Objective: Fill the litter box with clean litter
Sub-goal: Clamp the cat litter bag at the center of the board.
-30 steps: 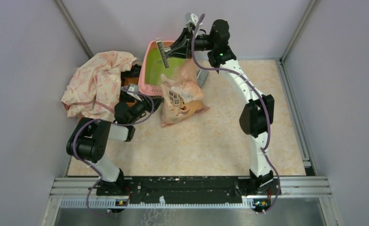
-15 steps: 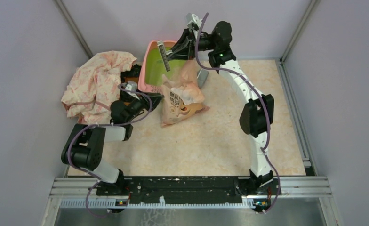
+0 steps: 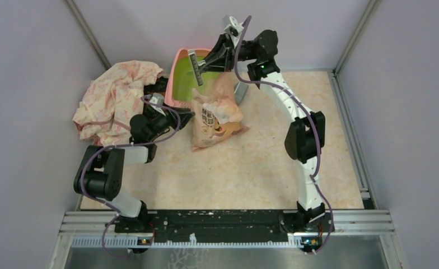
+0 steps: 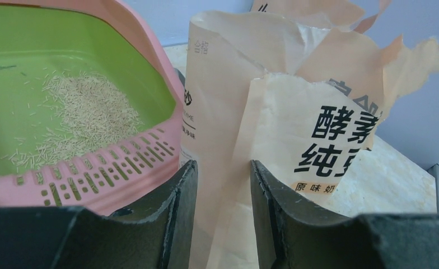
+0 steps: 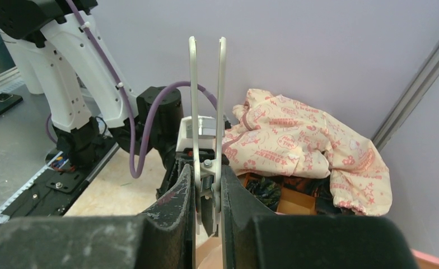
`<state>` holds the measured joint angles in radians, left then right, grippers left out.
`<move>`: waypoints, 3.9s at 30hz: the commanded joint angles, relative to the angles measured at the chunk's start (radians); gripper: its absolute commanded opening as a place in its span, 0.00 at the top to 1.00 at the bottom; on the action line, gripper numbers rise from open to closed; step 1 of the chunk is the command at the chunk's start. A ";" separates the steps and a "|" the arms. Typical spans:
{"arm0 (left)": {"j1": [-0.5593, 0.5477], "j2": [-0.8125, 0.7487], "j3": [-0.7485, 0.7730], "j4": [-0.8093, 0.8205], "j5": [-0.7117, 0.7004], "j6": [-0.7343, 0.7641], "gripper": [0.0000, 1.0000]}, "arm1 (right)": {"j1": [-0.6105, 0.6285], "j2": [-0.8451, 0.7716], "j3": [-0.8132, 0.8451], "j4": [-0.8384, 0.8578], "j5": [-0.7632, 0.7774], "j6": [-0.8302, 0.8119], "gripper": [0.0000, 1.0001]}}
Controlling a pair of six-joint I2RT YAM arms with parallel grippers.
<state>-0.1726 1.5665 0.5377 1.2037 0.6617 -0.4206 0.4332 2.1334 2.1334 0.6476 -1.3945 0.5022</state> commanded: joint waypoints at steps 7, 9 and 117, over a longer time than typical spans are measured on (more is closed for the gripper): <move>0.005 0.089 0.106 0.046 0.105 0.011 0.51 | -0.010 0.034 0.015 0.208 -0.013 0.147 1.00; 0.014 0.089 0.105 0.049 0.107 0.008 0.50 | -0.011 0.038 0.018 0.219 -0.017 0.157 1.00; 0.140 0.093 0.001 0.326 0.301 -0.198 1.00 | 0.117 0.333 0.409 -0.238 -0.024 -0.147 1.00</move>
<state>-0.0422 1.6573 0.5434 1.4017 0.9245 -0.5800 0.5430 2.4432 2.4912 0.4973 -1.4582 0.4694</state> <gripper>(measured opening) 0.009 0.121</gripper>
